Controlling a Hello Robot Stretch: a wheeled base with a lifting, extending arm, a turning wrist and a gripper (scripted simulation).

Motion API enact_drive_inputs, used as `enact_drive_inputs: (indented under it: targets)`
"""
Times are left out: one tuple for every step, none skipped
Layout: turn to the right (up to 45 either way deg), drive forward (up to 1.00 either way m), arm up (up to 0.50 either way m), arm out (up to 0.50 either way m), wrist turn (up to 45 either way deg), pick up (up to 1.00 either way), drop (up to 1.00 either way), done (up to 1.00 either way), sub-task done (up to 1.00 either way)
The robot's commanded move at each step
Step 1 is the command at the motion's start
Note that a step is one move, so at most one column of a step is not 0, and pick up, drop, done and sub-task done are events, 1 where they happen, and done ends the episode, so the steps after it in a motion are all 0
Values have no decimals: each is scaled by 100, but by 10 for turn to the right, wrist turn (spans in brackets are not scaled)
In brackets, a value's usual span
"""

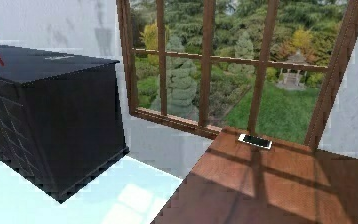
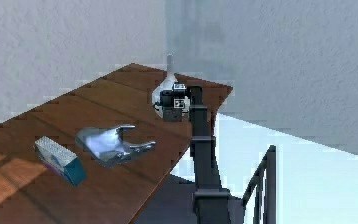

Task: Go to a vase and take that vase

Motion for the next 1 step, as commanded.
enact_drive_inputs:
  targets:
    - [0, 0, 0, 0, 0, 0, 0, 100, 0]
